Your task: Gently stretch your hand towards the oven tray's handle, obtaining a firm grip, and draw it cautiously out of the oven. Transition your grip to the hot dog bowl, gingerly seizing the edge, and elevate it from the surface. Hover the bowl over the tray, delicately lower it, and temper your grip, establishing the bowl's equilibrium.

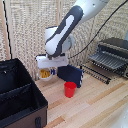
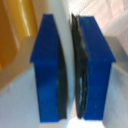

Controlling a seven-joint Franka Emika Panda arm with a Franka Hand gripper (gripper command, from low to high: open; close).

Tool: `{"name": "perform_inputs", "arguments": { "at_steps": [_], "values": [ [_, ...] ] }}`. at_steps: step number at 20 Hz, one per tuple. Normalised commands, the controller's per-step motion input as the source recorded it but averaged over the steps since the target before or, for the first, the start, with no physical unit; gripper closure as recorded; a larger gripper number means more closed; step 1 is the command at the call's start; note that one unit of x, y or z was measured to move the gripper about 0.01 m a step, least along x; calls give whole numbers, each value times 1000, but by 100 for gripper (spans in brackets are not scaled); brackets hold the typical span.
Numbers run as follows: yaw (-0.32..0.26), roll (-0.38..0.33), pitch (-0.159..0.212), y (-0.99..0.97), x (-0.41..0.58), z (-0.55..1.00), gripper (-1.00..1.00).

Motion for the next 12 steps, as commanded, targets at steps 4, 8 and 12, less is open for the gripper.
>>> {"name": "perform_inputs", "arguments": {
  "at_steps": [4, 8, 12],
  "values": [
    [-207, -22, 12, 0, 301, 1000, 100],
    [-225, -36, 34, -31, 288, 1000, 100],
    [-280, -24, 84, -144, 250, 956, 100]
  ]
}}
